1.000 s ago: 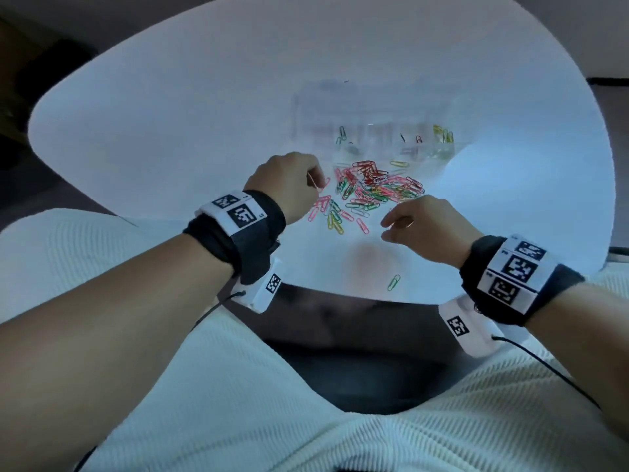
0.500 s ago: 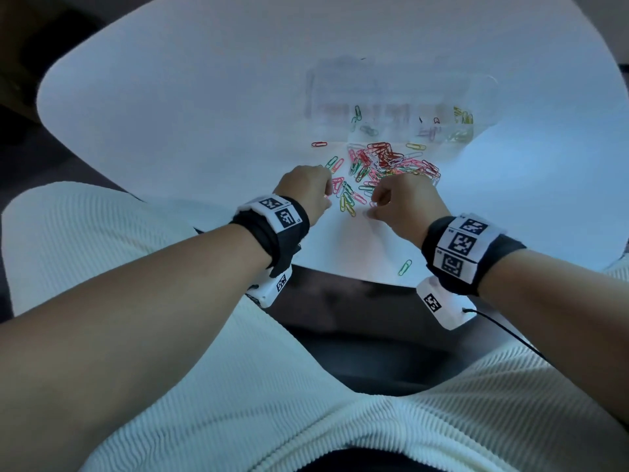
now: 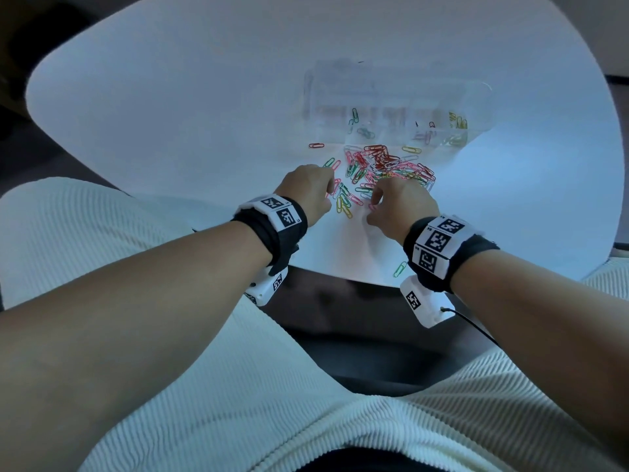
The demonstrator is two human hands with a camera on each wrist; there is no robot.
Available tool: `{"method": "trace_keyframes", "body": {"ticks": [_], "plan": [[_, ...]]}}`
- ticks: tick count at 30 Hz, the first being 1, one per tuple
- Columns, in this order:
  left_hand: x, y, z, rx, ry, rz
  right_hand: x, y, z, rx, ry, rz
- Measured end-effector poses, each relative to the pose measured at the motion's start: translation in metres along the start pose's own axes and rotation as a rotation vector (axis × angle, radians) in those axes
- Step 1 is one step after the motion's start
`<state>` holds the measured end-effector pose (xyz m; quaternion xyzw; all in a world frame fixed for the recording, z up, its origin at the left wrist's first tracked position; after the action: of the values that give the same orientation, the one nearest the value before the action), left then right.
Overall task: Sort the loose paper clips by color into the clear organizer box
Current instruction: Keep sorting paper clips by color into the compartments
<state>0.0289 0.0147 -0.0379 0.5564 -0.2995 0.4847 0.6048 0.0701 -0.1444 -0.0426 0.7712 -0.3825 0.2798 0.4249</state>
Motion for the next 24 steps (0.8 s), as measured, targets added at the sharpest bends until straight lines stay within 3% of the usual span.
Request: {"method": "trace_keyframes", "body": {"ticks": [5,12,15,19,24], "plan": [[-0.006,0.0,-0.002,-0.026,-0.035,-0.022,0.001,-0.001,0.002,-0.017,0.008,-0.021],[-0.004,0.003,0.002,-0.001,-0.038,-0.043,-0.004,0.005,0.001,0.115,0.202,-0.029],[-0.003,0.003,0.001,-0.023,-0.012,-0.015,-0.003,0.004,0.005,0.11,0.161,-0.02],[-0.006,-0.001,0.003,-0.096,-0.058,-0.023,0.004,0.004,0.009,-0.026,-0.205,-0.005],[-0.005,-0.003,0.002,-0.103,-0.133,-0.041,0.003,0.014,0.011,-0.335,-1.14,-0.212]]}}
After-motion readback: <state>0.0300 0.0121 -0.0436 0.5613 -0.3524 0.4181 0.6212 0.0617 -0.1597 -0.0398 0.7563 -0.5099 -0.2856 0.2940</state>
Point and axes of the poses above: each hand's wrist, its own y-axis away from the middle knuckle, its own x-axis out of the back of the hand, z = x × y, the point moved 3 cm from there along -y, towards the middle knuckle, and after that the axes turned 13 degrees about -y, right-handed, at the moved point
